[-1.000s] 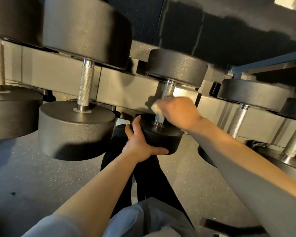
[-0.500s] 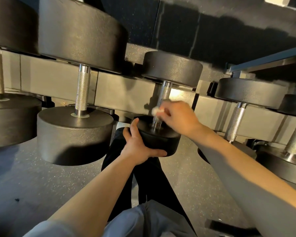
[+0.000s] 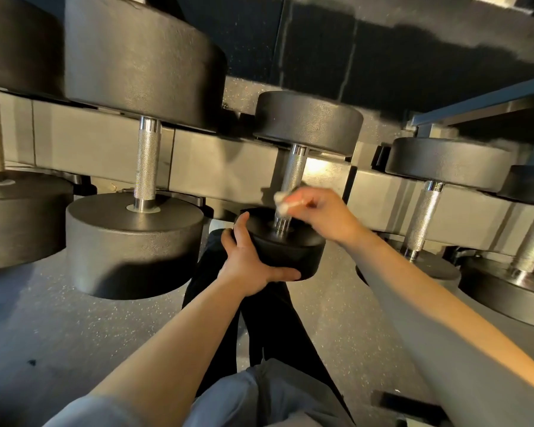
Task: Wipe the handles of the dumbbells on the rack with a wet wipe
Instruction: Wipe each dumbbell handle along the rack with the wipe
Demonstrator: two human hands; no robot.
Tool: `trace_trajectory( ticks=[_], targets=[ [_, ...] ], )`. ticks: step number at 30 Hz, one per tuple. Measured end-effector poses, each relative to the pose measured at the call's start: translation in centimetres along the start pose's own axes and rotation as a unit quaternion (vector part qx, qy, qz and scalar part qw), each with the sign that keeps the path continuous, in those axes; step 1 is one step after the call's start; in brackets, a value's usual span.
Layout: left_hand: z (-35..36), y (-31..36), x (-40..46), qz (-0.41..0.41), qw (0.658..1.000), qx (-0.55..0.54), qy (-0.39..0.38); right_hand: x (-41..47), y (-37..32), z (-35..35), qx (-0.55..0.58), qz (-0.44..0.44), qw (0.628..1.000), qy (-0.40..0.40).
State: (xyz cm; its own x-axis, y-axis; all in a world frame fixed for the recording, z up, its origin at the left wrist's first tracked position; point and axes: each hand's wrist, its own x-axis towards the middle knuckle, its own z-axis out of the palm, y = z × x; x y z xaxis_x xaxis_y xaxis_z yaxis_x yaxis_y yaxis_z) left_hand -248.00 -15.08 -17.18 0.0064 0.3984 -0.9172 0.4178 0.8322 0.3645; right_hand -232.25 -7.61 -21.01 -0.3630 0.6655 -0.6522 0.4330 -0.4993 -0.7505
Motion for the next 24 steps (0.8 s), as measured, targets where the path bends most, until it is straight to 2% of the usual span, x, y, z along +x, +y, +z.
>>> trace_trajectory(
  ticks=[2,4,5,7,9,11,12,14,16,19,21,23,24],
  targets=[
    [0.0,0.1,0.0,0.000,1.000,0.001,-0.002,-1.3,0.7,0.5,-0.070,0.031,0.996,-0.050],
    [-0.1,0.2,-0.1,0.002,1.000,0.001,-0.002,-1.4,0.4,0.5,-0.088,0.014,0.995,-0.034],
    [-0.1,0.2,-0.1,0.004,1.000,0.000,0.000,-1.1,-0.1,0.4,-0.058,0.001,0.998,0.008],
    [0.0,0.1,0.0,0.005,1.000,-0.005,0.002,0.0,-1.3,0.2,0.079,0.007,0.985,0.151],
    [0.0,0.0,0.1,0.003,1.000,-0.009,0.005,1.4,-2.6,0.3,0.244,0.032,0.933,0.263],
    [0.1,-0.1,0.1,0.002,1.000,-0.012,0.009,2.5,-3.2,1.2,0.343,0.051,0.884,0.314],
    [0.1,-0.1,0.2,0.003,1.000,-0.014,0.010,2.7,-3.3,1.7,0.360,0.063,0.872,0.327],
    [0.1,0.0,0.1,0.002,1.000,-0.018,0.009,2.6,-2.8,2.3,0.322,0.088,0.881,0.334],
    [0.1,0.0,0.1,0.002,1.000,-0.019,0.005,1.6,-1.5,2.2,0.218,0.129,0.921,0.296],
    [0.1,0.2,-0.1,0.003,1.000,-0.012,0.004,-0.3,-0.1,1.6,-0.028,0.168,0.973,0.153],
    [0.0,0.3,-0.2,0.000,1.000,-0.010,0.000,-0.9,-0.3,1.5,-0.197,0.162,0.965,0.065],
    [-0.1,0.3,-0.3,0.002,1.000,-0.013,-0.002,-0.5,-1.2,1.2,-0.215,0.171,0.960,0.047],
    [-0.1,0.3,-0.3,0.004,1.000,-0.013,-0.002,-0.1,-1.7,0.8,-0.151,0.173,0.970,0.077]
  ],
)
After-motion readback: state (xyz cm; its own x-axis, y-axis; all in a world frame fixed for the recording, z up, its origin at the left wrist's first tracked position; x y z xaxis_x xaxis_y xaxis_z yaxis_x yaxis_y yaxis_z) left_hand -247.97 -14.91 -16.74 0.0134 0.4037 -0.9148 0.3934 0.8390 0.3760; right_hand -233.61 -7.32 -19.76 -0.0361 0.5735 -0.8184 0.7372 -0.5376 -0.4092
